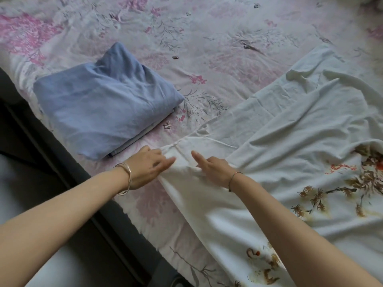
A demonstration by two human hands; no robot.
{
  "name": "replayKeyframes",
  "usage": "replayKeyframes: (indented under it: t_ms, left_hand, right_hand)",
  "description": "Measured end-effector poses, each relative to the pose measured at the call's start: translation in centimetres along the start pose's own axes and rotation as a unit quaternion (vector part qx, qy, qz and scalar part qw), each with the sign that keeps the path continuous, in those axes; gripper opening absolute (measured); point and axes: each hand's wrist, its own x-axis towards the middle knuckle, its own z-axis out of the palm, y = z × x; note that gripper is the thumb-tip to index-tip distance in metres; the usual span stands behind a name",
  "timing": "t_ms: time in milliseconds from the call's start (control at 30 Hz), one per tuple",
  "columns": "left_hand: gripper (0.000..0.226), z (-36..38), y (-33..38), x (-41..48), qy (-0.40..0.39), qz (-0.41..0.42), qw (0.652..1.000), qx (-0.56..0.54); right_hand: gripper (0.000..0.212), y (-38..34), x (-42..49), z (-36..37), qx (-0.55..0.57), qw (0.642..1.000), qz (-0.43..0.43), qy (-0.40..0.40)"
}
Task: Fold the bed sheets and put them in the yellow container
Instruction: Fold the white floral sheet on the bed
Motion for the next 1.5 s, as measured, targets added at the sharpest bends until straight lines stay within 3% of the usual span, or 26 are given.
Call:
replayKeyframes:
  t_ms: [67,133,200,300,367,433,533,633,733,900,967,1033,1100,1200,1267,1400,1500]
  left_hand:
    - [0.086,-0.4,-0.5,0.2,0.041,-0.04,0.99,-0.131]
    - [0.061,-0.8,-0.4,0.4,0.061,-0.057,0.955,-0.283]
    - [0.048,-0.9,-0.6,0.5,0.069,-0.058,0.937,-0.337]
    - [0.036,-0.1,-2.7,0.3,0.135,-0.096,0.949,-0.267]
    - [0.028,1.2,-4.2,-0.2,0.16,-0.17,0.961,-0.15]
    - [0.026,2.5,-4.6,-0.3,0.112,-0.242,0.961,-0.078]
    - [0.049,3.7,-2.8,0.7,0.06,-0.237,0.97,-0.012]
    - [0.062,3.3,-1.9,0.8,0.162,-0.212,0.958,-0.106]
    - [0.048,3.4,-4.7,-1.0,0.225,-0.219,0.936,-0.161]
    - [0.031,5.6,-5.3,-2.1,0.162,-0.315,0.935,0.001]
    - [0.029,6.6,-3.2,-1.3,0.231,-0.337,0.911,0.06]
    - [0.036,8.5,0.6,-0.4,0.295,-0.238,0.922,0.081]
    - [0.047,11.5,5.2,0.1,0.247,-0.082,0.962,0.08]
    - [0.062,16.5,11.4,0.4,0.022,0.042,0.989,0.137]
    - [0.061,19.7,12.5,0.3,-0.039,0.042,0.981,0.183]
    - [0.059,22.3,12.1,-0.5,-0.067,-0.023,0.969,0.235]
    - [0.055,21.9,13.7,-0.4,-0.071,-0.067,0.966,0.238]
  right_hand:
    - [0.061,-0.9,0.7,-0.5,0.045,0.998,-0.024,0.027]
    - [0.058,-1.9,1.4,-0.7,0.072,0.995,-0.045,0.054]
    - [0.055,-2.6,2.3,-0.6,0.049,0.982,-0.098,0.151]
    - [0.043,-3.1,2.3,0.0,0.087,0.908,-0.197,0.36]
    - [0.039,-1.7,2.3,0.6,0.151,0.882,-0.191,0.404]
    - [0.037,0.7,2.0,2.2,0.176,0.896,-0.15,0.378]
    - [0.033,4.1,1.5,6.0,0.171,0.926,-0.117,0.315]
    - [0.025,6.0,0.5,9.0,0.189,0.926,-0.112,0.307]
    - [0.027,7.0,-0.3,10.0,0.163,0.923,-0.14,0.319]
    - [0.051,9.2,-1.5,10.8,0.076,0.952,-0.124,0.268]
    - [0.063,9.7,-2.1,11.2,0.035,0.955,-0.118,0.271]
    - [0.065,10.2,-3.1,11.5,0.019,0.955,-0.091,0.283]
    - [0.054,11.4,-4.4,11.9,-0.014,0.948,-0.066,0.312]
    - [0.056,15.0,-6.9,13.0,-0.021,0.946,0.002,0.322]
    - [0.06,19.0,-10.1,13.8,-0.033,0.941,0.063,0.33]
    - [0.062,28.5,-19.2,15.4,-0.093,0.931,0.171,0.309]
    - [0.062,35.9,-27.5,16.3,-0.073,0.871,0.335,0.352]
